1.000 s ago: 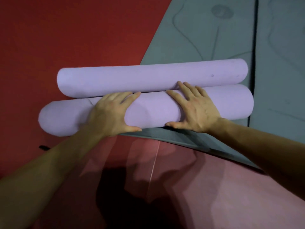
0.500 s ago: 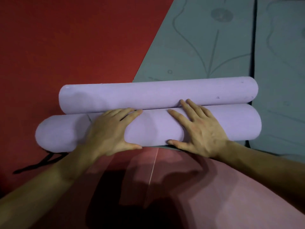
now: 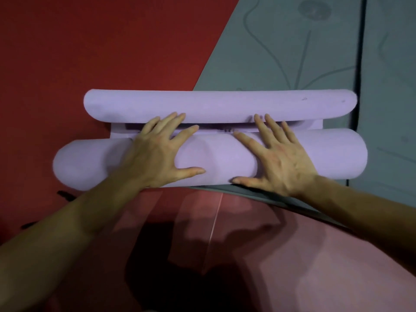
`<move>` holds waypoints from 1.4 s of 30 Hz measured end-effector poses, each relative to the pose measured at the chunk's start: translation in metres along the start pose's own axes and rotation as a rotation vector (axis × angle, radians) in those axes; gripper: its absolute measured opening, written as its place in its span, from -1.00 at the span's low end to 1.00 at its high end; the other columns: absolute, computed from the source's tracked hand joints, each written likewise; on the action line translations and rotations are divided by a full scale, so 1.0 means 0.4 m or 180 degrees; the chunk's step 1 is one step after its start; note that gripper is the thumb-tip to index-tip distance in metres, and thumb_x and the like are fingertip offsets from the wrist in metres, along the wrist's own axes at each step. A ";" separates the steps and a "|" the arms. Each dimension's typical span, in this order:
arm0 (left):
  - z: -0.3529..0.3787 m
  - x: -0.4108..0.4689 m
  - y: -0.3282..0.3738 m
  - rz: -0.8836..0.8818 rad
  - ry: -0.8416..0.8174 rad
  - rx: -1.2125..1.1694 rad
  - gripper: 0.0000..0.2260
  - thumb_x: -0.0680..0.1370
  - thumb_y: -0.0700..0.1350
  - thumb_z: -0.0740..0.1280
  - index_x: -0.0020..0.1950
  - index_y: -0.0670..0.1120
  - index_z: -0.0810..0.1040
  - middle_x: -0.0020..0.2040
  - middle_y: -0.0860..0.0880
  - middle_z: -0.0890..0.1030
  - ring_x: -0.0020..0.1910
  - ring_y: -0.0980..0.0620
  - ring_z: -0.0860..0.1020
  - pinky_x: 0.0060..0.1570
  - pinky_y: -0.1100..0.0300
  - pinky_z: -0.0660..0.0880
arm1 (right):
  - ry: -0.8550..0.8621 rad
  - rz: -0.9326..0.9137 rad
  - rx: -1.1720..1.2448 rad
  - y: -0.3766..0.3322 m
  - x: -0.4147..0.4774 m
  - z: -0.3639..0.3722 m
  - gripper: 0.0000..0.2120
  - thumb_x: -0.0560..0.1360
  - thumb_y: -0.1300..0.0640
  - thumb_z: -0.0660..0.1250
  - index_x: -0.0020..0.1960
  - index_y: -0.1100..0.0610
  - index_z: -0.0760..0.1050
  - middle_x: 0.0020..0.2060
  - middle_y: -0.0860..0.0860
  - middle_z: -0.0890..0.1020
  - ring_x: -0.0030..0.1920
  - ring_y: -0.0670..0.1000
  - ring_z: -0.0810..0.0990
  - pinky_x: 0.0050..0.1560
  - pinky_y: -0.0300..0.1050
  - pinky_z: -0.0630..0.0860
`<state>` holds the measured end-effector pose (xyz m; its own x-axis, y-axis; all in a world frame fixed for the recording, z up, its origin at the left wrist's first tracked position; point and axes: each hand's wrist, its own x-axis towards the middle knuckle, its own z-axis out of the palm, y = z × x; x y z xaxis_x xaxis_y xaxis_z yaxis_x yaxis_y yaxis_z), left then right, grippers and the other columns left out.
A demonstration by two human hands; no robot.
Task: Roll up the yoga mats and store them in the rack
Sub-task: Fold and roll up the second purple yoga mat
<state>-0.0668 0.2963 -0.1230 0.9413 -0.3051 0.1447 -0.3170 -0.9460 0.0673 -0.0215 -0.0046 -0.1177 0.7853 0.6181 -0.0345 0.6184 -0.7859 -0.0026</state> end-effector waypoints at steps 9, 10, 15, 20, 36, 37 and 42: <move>0.031 -0.004 0.062 -0.0265 0.0335 -0.0169 -0.52 0.66 0.10 0.11 0.53 -0.04 0.41 0.55 -0.08 0.40 0.52 -0.13 0.37 0.46 -0.15 0.27 | -0.0097 0.0063 -0.0005 0.052 0.096 -0.024 -0.04 0.42 -0.66 -0.07 0.64 -0.13 0.17 0.61 0.31 0.16 0.64 0.28 0.08 0.62 0.29 0.03; 0.035 0.001 0.066 -0.0257 0.0408 -0.0165 -0.54 0.67 0.08 0.11 0.53 -0.05 0.42 0.53 -0.07 0.42 0.51 -0.13 0.38 0.46 -0.15 0.27 | -0.0032 0.0084 0.0035 0.050 0.095 -0.022 -0.07 0.44 -0.64 -0.04 0.64 -0.12 0.20 0.60 0.30 0.19 0.63 0.28 0.10 0.61 0.29 0.05; 0.023 0.011 0.043 -0.0067 0.0024 0.0168 -0.12 0.50 0.48 0.17 0.65 -0.05 0.17 0.63 -0.03 0.24 0.62 -0.08 0.18 0.55 -0.19 0.12 | 0.0439 0.0149 0.0385 0.019 0.049 0.007 -0.24 0.53 -0.45 0.14 0.61 -0.07 0.28 0.56 0.29 0.27 0.58 0.33 0.19 0.57 0.27 0.17; 0.027 0.053 0.009 0.0072 -0.0206 0.0473 0.16 0.25 0.51 0.40 0.66 -0.09 0.13 0.65 -0.10 0.17 0.64 -0.13 0.12 0.54 -0.23 0.13 | 0.0278 0.0012 0.0143 0.029 0.035 0.017 -0.06 0.42 -0.48 0.20 0.66 -0.04 0.14 0.57 0.33 0.23 0.58 0.36 0.19 0.59 0.33 0.07; -0.006 -0.042 0.080 0.0100 -0.0087 -0.0146 0.05 0.13 0.36 0.60 0.50 -0.10 0.43 0.42 -0.07 0.55 0.35 -0.09 0.55 0.39 -0.06 0.44 | 0.0318 -0.0147 0.0139 -0.040 -0.072 0.006 -0.12 0.47 -0.51 0.19 0.65 -0.08 0.19 0.58 0.32 0.24 0.59 0.34 0.19 0.57 0.35 0.11; -0.003 -0.053 0.083 0.0087 -0.0151 -0.0182 0.05 0.13 0.36 0.59 0.51 -0.10 0.42 0.42 -0.07 0.54 0.35 -0.09 0.55 0.39 -0.05 0.44 | 0.0260 -0.0146 0.0096 -0.043 -0.077 0.009 -0.13 0.48 -0.52 0.16 0.65 -0.10 0.17 0.58 0.31 0.23 0.60 0.33 0.18 0.58 0.35 0.09; 0.009 -0.087 0.101 0.0032 -0.0208 -0.0057 -0.06 0.34 0.37 0.42 0.59 -0.06 0.29 0.56 -0.08 0.38 0.52 -0.11 0.37 0.51 -0.07 0.23 | 0.0070 -0.0175 -0.0038 -0.032 -0.047 0.003 -0.15 0.50 -0.52 0.07 0.66 -0.10 0.14 0.61 0.30 0.17 0.62 0.34 0.10 0.59 0.35 0.01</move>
<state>-0.1119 0.2685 -0.1287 0.9434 -0.3217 0.0807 -0.3280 -0.9409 0.0838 -0.0444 -0.0062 -0.1182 0.7506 0.6607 -0.0127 0.6608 -0.7505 0.0080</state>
